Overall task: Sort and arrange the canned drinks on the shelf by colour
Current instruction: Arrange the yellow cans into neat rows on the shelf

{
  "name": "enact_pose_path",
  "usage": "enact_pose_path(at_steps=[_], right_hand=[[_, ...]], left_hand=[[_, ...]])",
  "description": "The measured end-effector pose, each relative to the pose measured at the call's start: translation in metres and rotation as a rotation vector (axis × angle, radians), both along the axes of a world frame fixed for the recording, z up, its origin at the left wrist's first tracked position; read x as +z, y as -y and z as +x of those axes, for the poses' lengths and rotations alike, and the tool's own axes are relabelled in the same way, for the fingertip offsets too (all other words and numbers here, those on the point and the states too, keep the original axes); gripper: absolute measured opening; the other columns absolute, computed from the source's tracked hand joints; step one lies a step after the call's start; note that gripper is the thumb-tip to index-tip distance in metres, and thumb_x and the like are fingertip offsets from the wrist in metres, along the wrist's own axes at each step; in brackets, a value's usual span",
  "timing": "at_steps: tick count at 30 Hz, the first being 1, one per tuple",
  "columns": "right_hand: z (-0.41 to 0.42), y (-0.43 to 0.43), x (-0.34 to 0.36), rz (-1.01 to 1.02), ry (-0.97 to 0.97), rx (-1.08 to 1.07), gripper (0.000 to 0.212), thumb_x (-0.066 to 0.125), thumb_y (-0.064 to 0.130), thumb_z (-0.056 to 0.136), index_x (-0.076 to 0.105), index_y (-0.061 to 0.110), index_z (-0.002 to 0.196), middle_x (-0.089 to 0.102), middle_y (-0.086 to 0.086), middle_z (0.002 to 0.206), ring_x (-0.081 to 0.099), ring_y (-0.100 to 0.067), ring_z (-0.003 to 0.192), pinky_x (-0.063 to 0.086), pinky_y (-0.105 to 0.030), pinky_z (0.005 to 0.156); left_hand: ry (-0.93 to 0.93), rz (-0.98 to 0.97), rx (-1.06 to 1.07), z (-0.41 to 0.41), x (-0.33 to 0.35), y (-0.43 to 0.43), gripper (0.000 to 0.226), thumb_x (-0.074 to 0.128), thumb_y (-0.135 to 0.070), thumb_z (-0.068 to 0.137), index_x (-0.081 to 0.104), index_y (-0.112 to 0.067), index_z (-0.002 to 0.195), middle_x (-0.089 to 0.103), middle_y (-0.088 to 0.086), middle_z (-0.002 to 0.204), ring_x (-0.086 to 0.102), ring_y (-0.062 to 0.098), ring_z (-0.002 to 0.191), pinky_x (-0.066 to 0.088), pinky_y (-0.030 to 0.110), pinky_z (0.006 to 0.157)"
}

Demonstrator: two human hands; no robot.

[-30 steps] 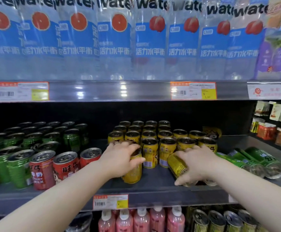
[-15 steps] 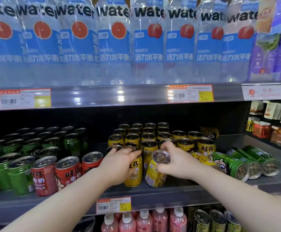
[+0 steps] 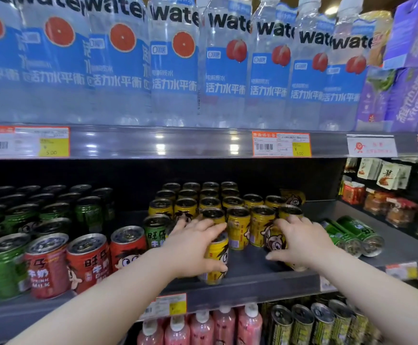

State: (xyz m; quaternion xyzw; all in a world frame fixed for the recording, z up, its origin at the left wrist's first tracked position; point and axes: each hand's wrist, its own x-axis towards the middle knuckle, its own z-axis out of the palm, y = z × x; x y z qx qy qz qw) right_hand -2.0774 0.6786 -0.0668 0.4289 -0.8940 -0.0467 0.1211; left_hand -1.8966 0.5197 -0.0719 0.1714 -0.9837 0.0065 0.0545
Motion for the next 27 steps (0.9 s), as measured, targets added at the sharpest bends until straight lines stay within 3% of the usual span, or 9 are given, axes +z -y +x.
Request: enact_pose_path(at_steps=[2, 5, 9, 12, 15, 21, 27], right_hand=[[-0.008, -0.008, -0.011, 0.075, -0.024, -0.060, 0.095, 0.056, 0.073, 0.069, 0.023, 0.025, 0.143, 0.048, -0.007, 0.134, 0.046, -0.029, 0.123, 0.042, -0.037, 0.095], [-0.009, -0.010, -0.024, 0.025, -0.020, -0.044, 0.092, 0.059, 0.061, 0.073, 0.014, 0.026, 0.146, 0.052, -0.008, 0.127, 0.052, -0.029, 0.116, 0.045, -0.035, 0.089], [0.003, -0.001, -0.018, -0.264, 0.346, 0.002, 0.093, 0.071, 0.044, 0.066, 0.020, 0.020, 0.140, 0.046, -0.005, 0.126, 0.056, -0.026, 0.108, 0.046, -0.031, 0.082], [0.012, 0.008, -0.003, -0.377, 0.457, 0.117, 0.080, 0.073, 0.041, 0.065, 0.033, 0.020, 0.131, 0.043, -0.002, 0.125, 0.053, -0.021, 0.108, 0.047, -0.031, 0.088], [0.022, 0.018, 0.004, -0.289, 0.488, 0.240, 0.074, 0.071, 0.040, 0.069, 0.038, 0.028, 0.134, 0.044, 0.000, 0.129, 0.050, -0.019, 0.114, 0.044, -0.030, 0.096], [0.029, 0.027, -0.005, -0.303, 0.524, 0.298, 0.079, 0.070, 0.044, 0.075, 0.031, 0.030, 0.143, 0.039, 0.001, 0.144, 0.040, -0.017, 0.130, 0.034, -0.027, 0.105], [0.033, 0.008, -0.028, -0.345, 0.604, 0.291, 0.093, 0.067, 0.044, 0.080, 0.008, 0.026, 0.149, 0.021, -0.001, 0.154, 0.026, -0.015, 0.140, 0.025, -0.027, 0.113]], left_hand=[[0.014, -0.042, -0.001, -0.005, -0.004, -0.001, 0.082, 0.050, -0.061, 0.083, 0.005, -0.038, 0.147, 0.011, -0.004, 0.157, 0.010, 0.021, 0.144, 0.002, 0.048, 0.115], [0.004, -0.078, 0.003, -0.006, -0.007, 0.001, 0.079, 0.049, -0.061, 0.084, 0.006, -0.039, 0.147, 0.014, -0.006, 0.156, 0.015, 0.019, 0.143, 0.008, 0.046, 0.115], [0.007, -0.079, -0.002, -0.005, -0.006, 0.001, 0.078, 0.048, -0.061, 0.084, 0.007, -0.039, 0.147, 0.014, -0.007, 0.156, 0.016, 0.019, 0.142, 0.012, 0.042, 0.114], [-0.002, -0.085, -0.010, -0.006, -0.007, 0.001, 0.077, 0.049, -0.059, 0.085, 0.007, -0.039, 0.147, 0.014, -0.007, 0.156, 0.016, 0.019, 0.142, 0.013, 0.041, 0.114], [-0.014, -0.099, -0.013, -0.006, -0.008, 0.002, 0.077, 0.049, -0.058, 0.085, 0.006, -0.039, 0.146, 0.015, -0.008, 0.155, 0.017, 0.017, 0.142, 0.014, 0.039, 0.113], [-0.039, -0.089, -0.005, -0.007, -0.011, 0.005, 0.080, 0.049, -0.061, 0.083, 0.005, -0.041, 0.146, 0.014, -0.009, 0.156, 0.017, 0.016, 0.142, 0.015, 0.040, 0.114], [-0.103, -0.090, 0.009, -0.005, -0.016, 0.000, 0.083, 0.038, -0.077, 0.076, 0.007, -0.043, 0.145, 0.017, -0.011, 0.155, 0.019, 0.013, 0.141, 0.013, 0.040, 0.115]])
